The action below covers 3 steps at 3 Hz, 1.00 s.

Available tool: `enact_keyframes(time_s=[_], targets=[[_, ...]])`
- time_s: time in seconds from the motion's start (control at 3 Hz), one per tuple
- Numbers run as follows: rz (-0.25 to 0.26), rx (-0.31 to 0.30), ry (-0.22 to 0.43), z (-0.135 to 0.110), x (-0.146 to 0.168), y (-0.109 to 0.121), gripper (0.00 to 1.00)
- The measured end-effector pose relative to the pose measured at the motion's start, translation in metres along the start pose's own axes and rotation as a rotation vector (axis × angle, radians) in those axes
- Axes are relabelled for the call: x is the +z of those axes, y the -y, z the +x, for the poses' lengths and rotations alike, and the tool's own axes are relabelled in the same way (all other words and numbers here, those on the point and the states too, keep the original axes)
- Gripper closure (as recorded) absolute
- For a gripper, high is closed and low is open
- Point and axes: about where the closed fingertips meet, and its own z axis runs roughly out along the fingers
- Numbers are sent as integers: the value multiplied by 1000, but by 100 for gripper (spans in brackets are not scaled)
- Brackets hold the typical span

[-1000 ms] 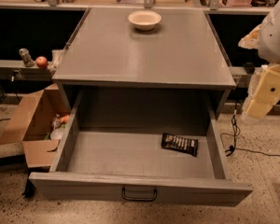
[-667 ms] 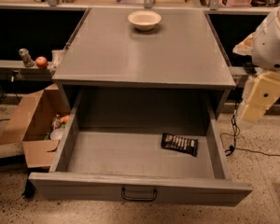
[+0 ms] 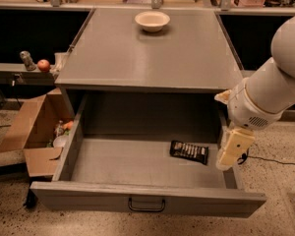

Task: Pick rxbar chocolate from top drawer and place on counter

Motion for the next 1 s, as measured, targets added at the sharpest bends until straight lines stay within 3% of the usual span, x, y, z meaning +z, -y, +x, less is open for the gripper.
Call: enact_keyframes(time_s=[0.33, 1.0], targets=[[0, -4, 6, 0, 6, 2, 0], [-16, -30, 24, 17, 98, 21, 0]])
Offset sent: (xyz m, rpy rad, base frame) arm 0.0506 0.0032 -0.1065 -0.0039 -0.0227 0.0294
